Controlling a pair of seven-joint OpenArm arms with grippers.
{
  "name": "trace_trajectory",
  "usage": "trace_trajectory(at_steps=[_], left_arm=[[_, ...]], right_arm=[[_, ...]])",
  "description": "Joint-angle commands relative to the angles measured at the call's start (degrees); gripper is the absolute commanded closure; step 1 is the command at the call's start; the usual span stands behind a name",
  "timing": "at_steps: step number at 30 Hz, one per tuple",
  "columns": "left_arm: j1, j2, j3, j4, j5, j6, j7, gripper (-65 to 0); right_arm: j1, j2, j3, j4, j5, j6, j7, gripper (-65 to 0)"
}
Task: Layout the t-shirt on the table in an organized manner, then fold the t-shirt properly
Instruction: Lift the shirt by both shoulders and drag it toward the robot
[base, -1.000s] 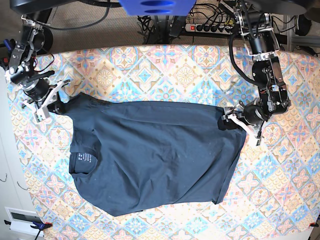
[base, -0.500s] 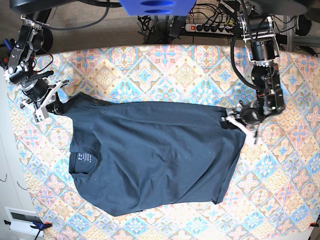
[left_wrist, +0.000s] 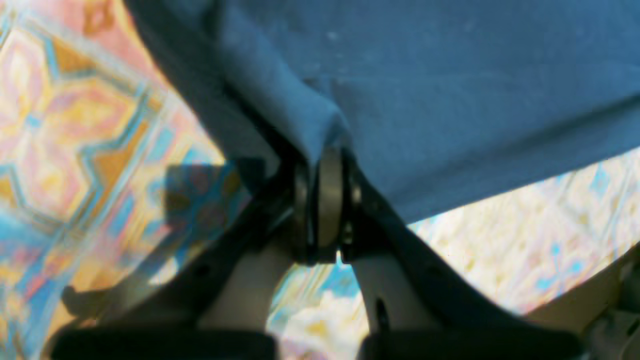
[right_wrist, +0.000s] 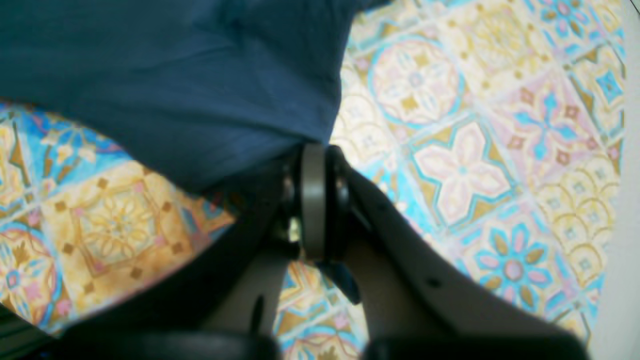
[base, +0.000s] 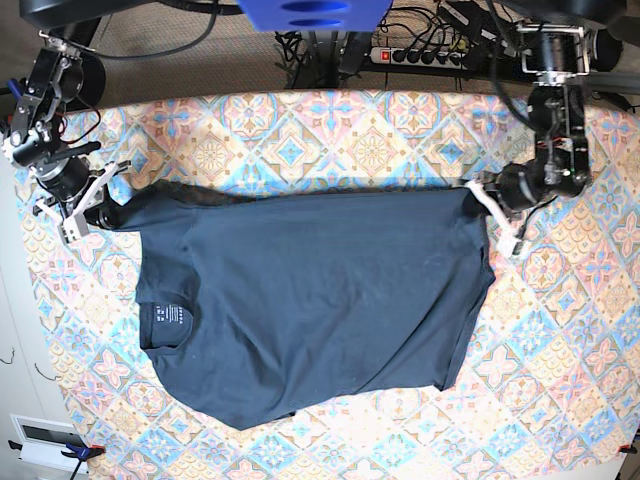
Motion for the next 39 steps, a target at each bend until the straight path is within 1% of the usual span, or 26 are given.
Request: trace_trajectory(at_steps=[1, 3, 5, 7, 11, 15, 20, 23, 27, 28, 30, 33, 36, 37, 39], left_arm=[[-0.98, -1.85, -0.63, 0.73, -0.91, -0.04, -0.73, 0.0], [-0.81, -2.47, -1.33, 0.73, -1.44, -0.04, -0.73, 0.0], [0.42, -2.47, -3.79, 0.82, -1.61, -0.04, -0.73, 0.0], [1.13, -2.38, -5.64, 0.82, -1.7, -0.04, -0.73, 0.0], [2.27, -2.29, -5.9, 1.26, -1.97, -0.13, -0.29, 0.0], [5.17, -2.64, -6.25, 2.67, -5.39, -0.13, -0.29, 0.0], [8.6, -2.64, -7.31, 3.11, -6.01, -0.13, -0.2, 0.0], [9.39, -2.56, -8.63, 3.11, -6.01, -0.13, -0.2, 0.0], [9.04, -2.38, -8.63, 3.37, -6.45, -0.13, -0.47, 0.0], [9.04, -2.38, -8.63, 4.34, -7.24, -0.13, -0.64, 0.0], [9.39, -2.38, -8.72, 8.12, -10.58, -0.13, -0.64, 0.0], [11.41, -2.38, -10.74, 15.15, -15.94, -0.13, -0.2, 0.0], [13.52, -2.38, -15.84, 18.67, -20.87, -0.48, -0.2, 0.0], [13.87, -2.38, -17.42, 19.37, -23.24, -1.36, -0.2, 0.0], [15.37, -2.29, -20.94, 20.51, -28.43, -4.18, -0.03, 0.0]], right_arm=[[0.72, 1.02, 0.59, 0.82, 0.48, -0.27, 1.2, -0.6], [0.72, 1.02, 0.32, 1.08, 0.48, -0.27, 1.11, -0.5], [-0.16, 1.28, 0.24, 1.43, 0.48, -0.27, 0.58, -0.5], [-2.0, 1.37, 0.24, 1.7, 0.57, -0.27, -2.58, -0.5], [-4.9, 1.46, 0.24, 1.87, 0.57, -0.27, -6.8, -0.5], [-8.68, 1.98, 0.15, 4.6, 0.48, -0.27, -9.97, -0.6], [-10.0, 2.16, 0.06, 6.27, 0.48, -0.27, -17.53, -0.6], [-10.18, 2.16, 0.06, 6.27, 0.57, -0.27, -17.88, -0.6], [-9.91, 2.16, 0.59, 6.35, 0.75, -0.27, -17.79, -0.6], [-9.83, 2.16, 0.67, 6.35, 0.75, -0.27, -17.53, -0.6], [-9.83, 2.16, 2.78, 6.88, 1.45, -0.27, -14.98, -0.5], [-10.0, 2.07, 8.59, 8.11, 6.11, -0.27, -11.9, -0.5], [-9.74, 1.81, 15.62, 8.29, 13.94, -0.27, -10.93, -0.5], [-8.77, 1.63, 18.08, 8.29, 16.66, -0.27, -10.93, -0.5], [-6.57, 0.58, 22.65, 8.38, 21.23, -0.27, -11.11, -0.5]])
